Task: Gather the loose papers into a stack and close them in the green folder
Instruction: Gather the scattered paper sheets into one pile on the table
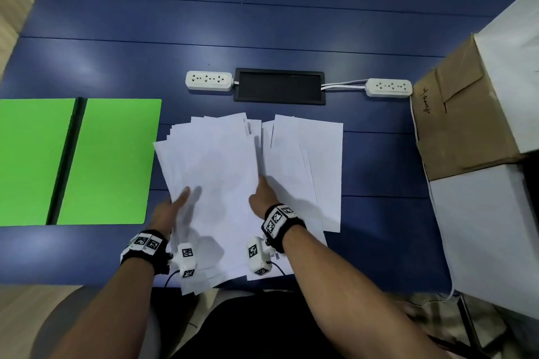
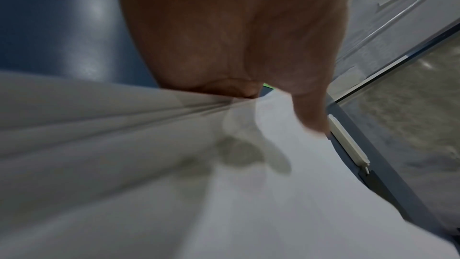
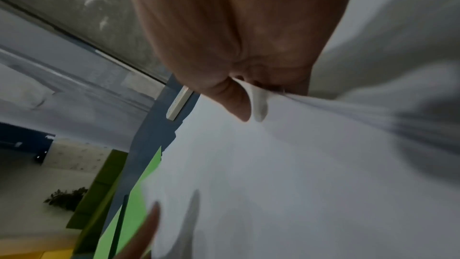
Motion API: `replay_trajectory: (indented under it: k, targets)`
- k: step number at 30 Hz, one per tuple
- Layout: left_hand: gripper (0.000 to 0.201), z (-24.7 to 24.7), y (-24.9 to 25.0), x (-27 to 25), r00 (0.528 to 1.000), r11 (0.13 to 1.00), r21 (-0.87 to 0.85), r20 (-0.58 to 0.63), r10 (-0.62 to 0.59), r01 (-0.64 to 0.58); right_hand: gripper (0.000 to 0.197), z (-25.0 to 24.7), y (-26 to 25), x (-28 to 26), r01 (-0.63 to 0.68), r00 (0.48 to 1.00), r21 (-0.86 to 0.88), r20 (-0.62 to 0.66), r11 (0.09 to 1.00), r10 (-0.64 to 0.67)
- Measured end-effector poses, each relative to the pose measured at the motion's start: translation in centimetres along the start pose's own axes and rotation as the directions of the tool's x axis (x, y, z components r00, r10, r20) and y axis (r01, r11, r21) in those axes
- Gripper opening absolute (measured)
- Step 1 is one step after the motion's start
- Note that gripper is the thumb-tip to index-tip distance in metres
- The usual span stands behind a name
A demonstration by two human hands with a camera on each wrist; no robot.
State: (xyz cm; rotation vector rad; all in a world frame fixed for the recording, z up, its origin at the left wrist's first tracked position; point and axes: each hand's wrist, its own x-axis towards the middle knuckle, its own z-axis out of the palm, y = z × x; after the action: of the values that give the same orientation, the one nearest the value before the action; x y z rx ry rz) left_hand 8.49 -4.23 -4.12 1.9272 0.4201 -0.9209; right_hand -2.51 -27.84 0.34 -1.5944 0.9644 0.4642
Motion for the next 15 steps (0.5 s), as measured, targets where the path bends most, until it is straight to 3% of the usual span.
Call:
replay_trajectory:
  k: [3, 5, 6, 8, 10, 12, 15]
  targets:
    - [0.048, -0.3, -0.8, 0.2, 0.995, 0.996, 0.03, 0.053, 0.079, -0.081, 0.05, 0.4, 0.3, 0.5, 0.05, 0.998, -0.03, 0.051, 0.998, -0.048]
    - [0.04, -0.3, -1.2, 0.6, 0.996, 0.997, 0.03, 0.047, 0.077, -0.078, 0.042, -1.2, 1.3, 0.6, 0.049, 0.986, -0.07, -0.153, 0.996, -0.059]
    - [0.038, -0.2, -1.2, 0.5, 0.996, 0.997, 0.019, 0.046, 0.08, -0.081, 0.04, -2.5, 2.2, 0.8, -0.008, 0.949, -0.13, -0.314, 0.991, -0.034]
    - [0.036, -0.1, -1.2, 0.6, 0.996, 0.996, 0.002, 0.031, 0.084, -0.084, 0.05, -5.0, 4.0, 0.7, -0.209, 0.822, -0.16, -0.563, 0.965, 0.085]
    - [0.037, -0.1, -1.3, 0.8, 0.997, 0.997, 0.001, 0.02, 0.081, -0.081, 0.066, -6.7, 5.1, 0.4, -0.344, 0.755, -0.006, -0.596, 0.939, 0.273]
    - [0.035, -0.2, -1.4, 1.1, 0.997, 0.997, 0.004, 0.012, 0.076, -0.076, 0.072, -7.2, 5.7, 0.6, -0.37, 0.784, 0.054, -0.519, 0.928, 0.342]
    - [0.029, -0.3, -1.2, 1.2, 0.997, 0.997, 0.026, 0.017, 0.074, -0.075, 0.04, -7.4, 6.1, 0.4, -0.318, 0.87, -0.016, -0.402, 0.948, 0.285]
